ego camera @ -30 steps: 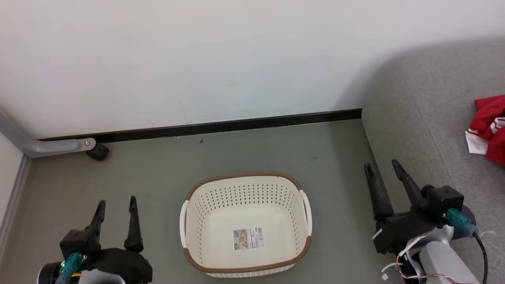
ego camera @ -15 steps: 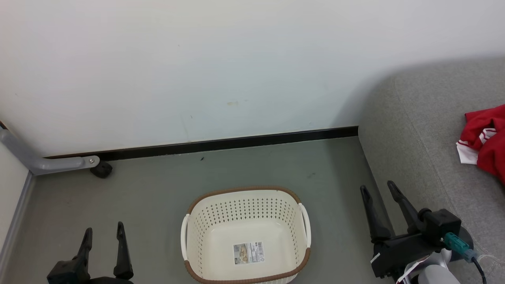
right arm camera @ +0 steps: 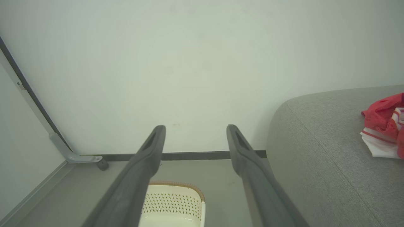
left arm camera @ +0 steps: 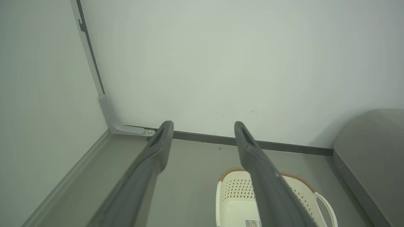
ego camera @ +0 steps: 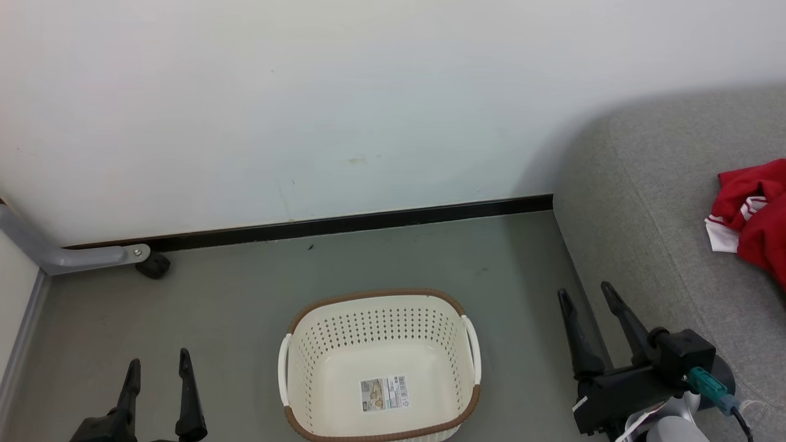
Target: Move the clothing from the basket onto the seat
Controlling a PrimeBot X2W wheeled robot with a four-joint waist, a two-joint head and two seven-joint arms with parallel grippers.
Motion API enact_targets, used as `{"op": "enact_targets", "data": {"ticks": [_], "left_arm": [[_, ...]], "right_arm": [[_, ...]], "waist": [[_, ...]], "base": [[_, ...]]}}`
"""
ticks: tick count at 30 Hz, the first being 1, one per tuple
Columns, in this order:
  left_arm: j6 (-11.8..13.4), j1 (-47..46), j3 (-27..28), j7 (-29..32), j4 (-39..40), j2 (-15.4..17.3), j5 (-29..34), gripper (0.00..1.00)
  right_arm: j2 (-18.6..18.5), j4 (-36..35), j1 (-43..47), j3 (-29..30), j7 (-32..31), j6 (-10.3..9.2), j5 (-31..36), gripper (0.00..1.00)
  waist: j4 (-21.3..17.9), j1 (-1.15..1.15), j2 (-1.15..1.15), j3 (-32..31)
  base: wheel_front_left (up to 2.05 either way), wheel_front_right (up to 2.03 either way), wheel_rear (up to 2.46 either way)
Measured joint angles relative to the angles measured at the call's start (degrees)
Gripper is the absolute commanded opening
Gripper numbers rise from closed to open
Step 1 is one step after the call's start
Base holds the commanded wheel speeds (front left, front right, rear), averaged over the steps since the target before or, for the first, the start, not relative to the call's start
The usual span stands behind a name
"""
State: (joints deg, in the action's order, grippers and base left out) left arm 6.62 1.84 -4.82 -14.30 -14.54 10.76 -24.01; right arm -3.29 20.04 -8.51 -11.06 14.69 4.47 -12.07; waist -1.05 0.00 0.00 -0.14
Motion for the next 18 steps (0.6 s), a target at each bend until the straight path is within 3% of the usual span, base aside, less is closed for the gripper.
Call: {"op": "enact_targets", "data": {"ticks": [18], "left_arm": [[-0.07,1.31,0.11,0.00,1.99,-1.58,2.47,1.00]], "right_arm": [[0.03,-0.90,0.00,-0.25,0.00,-1.01,0.00,1.00]], "waist": [[-0.33,0.01,0.00,0.12]], "base": [[0.00,0.00,0.00]]}}
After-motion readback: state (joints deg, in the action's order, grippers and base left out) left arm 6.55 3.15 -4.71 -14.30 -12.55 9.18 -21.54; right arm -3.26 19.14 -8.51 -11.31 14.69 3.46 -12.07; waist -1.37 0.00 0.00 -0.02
